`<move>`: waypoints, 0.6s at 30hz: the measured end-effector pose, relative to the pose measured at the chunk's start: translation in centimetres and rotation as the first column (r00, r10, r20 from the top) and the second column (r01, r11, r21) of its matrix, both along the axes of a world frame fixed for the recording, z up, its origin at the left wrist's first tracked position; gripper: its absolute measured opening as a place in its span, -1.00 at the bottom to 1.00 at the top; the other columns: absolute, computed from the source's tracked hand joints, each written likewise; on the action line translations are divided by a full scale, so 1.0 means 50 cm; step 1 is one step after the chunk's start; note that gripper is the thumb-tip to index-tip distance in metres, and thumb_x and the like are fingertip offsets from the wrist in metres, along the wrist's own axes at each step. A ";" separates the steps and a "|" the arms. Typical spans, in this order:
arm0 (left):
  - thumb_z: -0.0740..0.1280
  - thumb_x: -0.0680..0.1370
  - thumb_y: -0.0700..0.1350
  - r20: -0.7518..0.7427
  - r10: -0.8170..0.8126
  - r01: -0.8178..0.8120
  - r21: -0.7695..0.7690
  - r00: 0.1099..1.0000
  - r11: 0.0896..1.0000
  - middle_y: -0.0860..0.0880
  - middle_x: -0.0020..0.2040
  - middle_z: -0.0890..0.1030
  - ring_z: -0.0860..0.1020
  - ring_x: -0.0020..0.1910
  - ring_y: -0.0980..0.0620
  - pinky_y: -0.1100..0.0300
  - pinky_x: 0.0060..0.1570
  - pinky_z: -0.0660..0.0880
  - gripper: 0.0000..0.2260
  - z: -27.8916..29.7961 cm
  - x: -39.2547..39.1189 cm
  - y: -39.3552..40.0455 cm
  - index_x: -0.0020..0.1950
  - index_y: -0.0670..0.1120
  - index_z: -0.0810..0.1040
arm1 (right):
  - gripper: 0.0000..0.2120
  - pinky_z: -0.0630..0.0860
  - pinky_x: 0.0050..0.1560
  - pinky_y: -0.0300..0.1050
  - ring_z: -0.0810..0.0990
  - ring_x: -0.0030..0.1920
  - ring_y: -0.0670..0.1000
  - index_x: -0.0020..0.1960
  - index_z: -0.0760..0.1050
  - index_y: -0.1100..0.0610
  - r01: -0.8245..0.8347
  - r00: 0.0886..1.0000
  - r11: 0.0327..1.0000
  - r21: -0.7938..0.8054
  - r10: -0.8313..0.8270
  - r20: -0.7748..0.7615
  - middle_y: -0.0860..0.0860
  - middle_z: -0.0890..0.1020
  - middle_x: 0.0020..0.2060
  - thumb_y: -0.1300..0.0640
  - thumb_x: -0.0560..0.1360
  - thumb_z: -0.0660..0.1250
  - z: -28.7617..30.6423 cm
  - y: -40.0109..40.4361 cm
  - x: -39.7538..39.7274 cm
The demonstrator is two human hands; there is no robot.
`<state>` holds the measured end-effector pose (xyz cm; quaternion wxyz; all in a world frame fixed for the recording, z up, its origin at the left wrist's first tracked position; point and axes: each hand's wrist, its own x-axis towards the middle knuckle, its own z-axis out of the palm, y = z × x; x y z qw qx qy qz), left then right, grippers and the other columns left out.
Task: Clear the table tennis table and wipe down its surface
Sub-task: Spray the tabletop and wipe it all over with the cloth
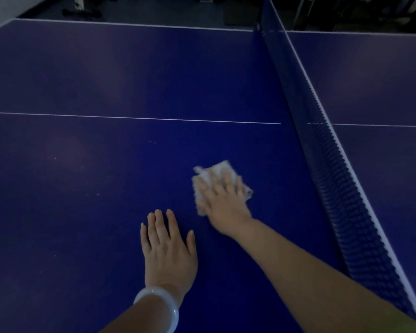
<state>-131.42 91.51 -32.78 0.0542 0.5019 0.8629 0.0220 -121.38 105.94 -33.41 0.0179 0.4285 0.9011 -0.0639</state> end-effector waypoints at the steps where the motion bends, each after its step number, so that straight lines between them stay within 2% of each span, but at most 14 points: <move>1: -0.36 0.56 0.21 -0.004 -0.001 0.001 -0.003 1.000 1.000 -0.20 0.59 0.03 -0.06 0.58 -0.13 -0.07 0.53 -0.22 -0.30 0.001 0.000 0.000 0.59 -0.15 -0.04 | -0.37 -0.31 0.45 0.36 -0.30 0.54 0.26 0.57 -0.31 -0.13 -0.093 0.996 0.996 -0.003 0.093 0.003 0.00 -0.31 0.56 -0.12 0.64 -0.01 -0.001 -0.008 0.008; 2: -0.39 0.57 0.22 -0.002 -0.002 0.002 -0.002 1.000 1.000 -0.19 0.59 0.00 -0.09 0.58 -0.13 -0.07 0.53 -0.24 -0.30 0.000 0.000 -0.001 0.59 -0.15 -0.08 | -0.35 -0.28 0.45 0.37 -0.31 0.54 0.25 0.58 -0.30 -0.12 -0.126 0.991 0.992 0.016 0.125 0.036 -0.01 -0.32 0.56 -0.10 0.64 0.01 0.005 0.000 0.033; 3: -0.40 0.56 0.22 0.008 -0.001 0.001 -0.001 1.000 1.000 -0.19 0.60 -0.03 -0.12 0.58 -0.12 -0.07 0.53 -0.25 -0.30 -0.001 0.000 -0.001 0.59 -0.14 -0.11 | -0.30 -0.21 0.45 0.41 -0.30 0.54 0.27 0.58 -0.29 -0.11 -0.093 0.993 0.994 0.064 0.088 0.082 0.00 -0.32 0.56 -0.05 0.62 0.09 0.007 0.019 0.068; 5: -0.39 0.53 0.21 0.023 -0.001 0.000 0.001 1.000 1.000 -0.18 0.60 -0.06 -0.15 0.58 -0.12 -0.07 0.53 -0.25 -0.29 0.000 0.001 0.000 0.59 -0.14 -0.14 | -0.22 -0.11 0.44 0.48 -0.26 0.54 0.28 0.58 -0.28 -0.10 0.125 0.985 0.984 0.127 -0.139 0.106 0.00 -0.27 0.57 0.05 0.57 0.18 0.012 0.065 0.151; 7: -0.36 0.53 0.21 0.022 -0.002 0.002 0.003 1.000 1.000 -0.19 0.60 -0.04 -0.14 0.58 -0.12 -0.07 0.53 -0.23 -0.29 0.002 0.000 -0.001 0.59 -0.15 -0.12 | -0.29 -0.16 0.49 0.40 -0.24 0.56 0.24 0.58 -0.28 -0.12 0.431 0.901 0.902 0.010 -0.431 0.050 0.02 -0.23 0.59 0.06 0.62 0.11 0.023 0.089 0.227; 9: -0.35 0.54 0.21 0.020 0.000 0.000 0.009 1.000 1.000 -0.19 0.59 -0.03 -0.12 0.58 -0.13 -0.08 0.54 -0.21 -0.29 0.003 0.001 -0.002 0.59 -0.15 -0.09 | -0.36 -0.22 0.52 0.29 -0.24 0.56 0.20 0.58 -0.30 -0.13 0.569 0.820 0.814 -0.112 -0.572 0.008 0.03 -0.24 0.59 0.02 0.67 0.03 0.030 0.070 0.248; 10: -0.34 0.54 0.20 0.019 0.000 0.000 0.011 1.000 1.000 -0.20 0.59 -0.02 -0.11 0.58 -0.13 -0.08 0.54 -0.20 -0.29 0.002 0.003 -0.002 0.59 -0.16 -0.08 | -0.34 -0.23 0.52 0.28 -0.25 0.56 0.21 0.58 -0.29 -0.12 0.557 0.828 0.824 -0.103 -0.561 -0.010 0.00 -0.27 0.58 0.03 0.66 0.06 0.027 0.045 0.236; 12: -0.31 0.55 0.20 0.011 0.002 -0.002 0.011 1.000 1.000 -0.21 0.59 0.01 -0.08 0.58 -0.15 -0.09 0.54 -0.18 -0.30 0.001 0.003 -0.002 0.59 -0.16 -0.05 | -0.24 -0.22 0.52 0.31 -0.31 0.55 0.23 0.58 -0.28 -0.11 0.384 0.922 0.921 -0.066 -0.387 -0.035 -0.03 -0.33 0.56 0.06 0.60 0.16 0.018 -0.025 0.187; 13: -0.29 0.56 0.20 0.007 0.002 -0.003 0.012 1.000 1.000 -0.21 0.59 0.03 -0.06 0.58 -0.15 -0.09 0.54 -0.17 -0.31 0.001 0.002 -0.002 0.59 -0.16 -0.03 | -0.25 -0.25 0.51 0.30 -0.34 0.54 0.23 0.58 -0.30 -0.11 0.271 0.961 0.960 -0.070 -0.275 -0.040 -0.02 -0.34 0.56 0.01 0.60 0.14 0.011 -0.065 0.161; 15: -0.24 0.58 0.20 0.008 0.003 -0.003 0.024 1.000 1.000 -0.22 0.58 0.05 -0.04 0.57 -0.16 -0.10 0.54 -0.14 -0.32 -0.002 0.002 -0.001 0.59 -0.17 0.00 | -0.38 -0.36 0.51 0.22 -0.41 0.53 0.14 0.56 -0.36 -0.16 0.099 0.995 0.993 -0.071 -0.101 -0.019 -0.03 -0.35 0.55 -0.15 0.62 -0.10 0.003 -0.127 0.142; 16: -0.24 0.58 0.20 0.009 0.003 -0.003 0.027 1.000 1.000 -0.23 0.58 0.07 -0.03 0.57 -0.16 -0.10 0.54 -0.13 -0.32 -0.002 0.003 -0.001 0.59 -0.17 0.01 | -0.41 -0.39 0.50 0.19 -0.43 0.53 0.10 0.55 -0.38 -0.18 0.061 0.998 0.996 -0.057 -0.062 -0.012 -0.06 -0.37 0.55 -0.21 0.61 -0.20 0.003 -0.141 0.153; 18: -0.24 0.57 0.20 0.007 -0.002 0.002 0.028 1.000 1.000 -0.23 0.57 0.09 -0.01 0.57 -0.17 -0.11 0.54 -0.11 -0.32 -0.002 0.004 -0.001 0.58 -0.18 0.03 | -0.41 -0.35 0.50 0.22 -0.42 0.53 0.08 0.54 -0.37 -0.22 0.128 0.991 0.990 -0.064 -0.130 -0.027 -0.08 -0.37 0.54 -0.23 0.61 -0.16 0.005 -0.147 0.207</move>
